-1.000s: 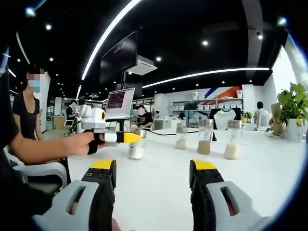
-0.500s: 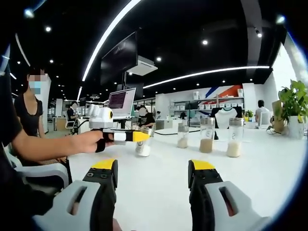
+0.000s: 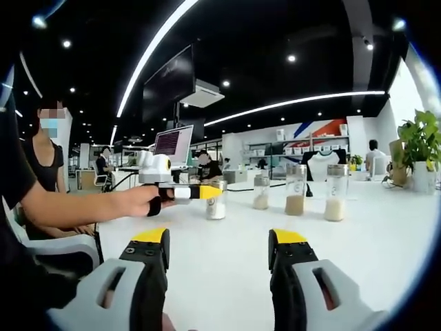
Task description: Rotate the seasoning bottle until the label or dispensing opening points toward the visible target arrow and the bottle remains upright within the marked orientation range
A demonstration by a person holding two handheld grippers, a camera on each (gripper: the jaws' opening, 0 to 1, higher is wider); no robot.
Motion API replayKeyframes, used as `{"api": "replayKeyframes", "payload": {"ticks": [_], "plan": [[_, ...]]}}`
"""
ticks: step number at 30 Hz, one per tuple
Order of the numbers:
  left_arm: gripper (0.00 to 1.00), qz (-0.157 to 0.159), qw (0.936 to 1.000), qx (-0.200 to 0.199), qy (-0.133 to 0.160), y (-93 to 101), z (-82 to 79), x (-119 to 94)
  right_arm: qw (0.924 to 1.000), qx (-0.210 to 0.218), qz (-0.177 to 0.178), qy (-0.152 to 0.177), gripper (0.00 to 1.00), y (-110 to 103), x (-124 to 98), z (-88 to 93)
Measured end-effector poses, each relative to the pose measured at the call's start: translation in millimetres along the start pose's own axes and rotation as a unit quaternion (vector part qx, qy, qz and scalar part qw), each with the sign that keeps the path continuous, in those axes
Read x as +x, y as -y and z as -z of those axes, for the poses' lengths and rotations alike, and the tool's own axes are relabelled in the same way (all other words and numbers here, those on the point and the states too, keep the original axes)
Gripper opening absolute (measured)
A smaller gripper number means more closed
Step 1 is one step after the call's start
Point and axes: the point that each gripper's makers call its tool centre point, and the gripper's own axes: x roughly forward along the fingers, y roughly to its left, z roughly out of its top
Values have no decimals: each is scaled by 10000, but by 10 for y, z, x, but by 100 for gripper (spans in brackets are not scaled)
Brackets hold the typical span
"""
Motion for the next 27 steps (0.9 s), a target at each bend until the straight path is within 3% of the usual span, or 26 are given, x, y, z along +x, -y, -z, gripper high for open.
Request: {"api": "replayKeyframes", "payload": {"ticks": [5,6,27], "plan": [[34,4,10000,24,11,3,-9,-26,10000,16,-16,23,58,-15,0,-20],[34,90,9997,237,-43,44,-4,-28,10000,17,-24,32,58,-22,0,-25],[34,320,9994,8,-143,57,45,-52,9998,114,-3,151,56,-3,-14,-74]]}}
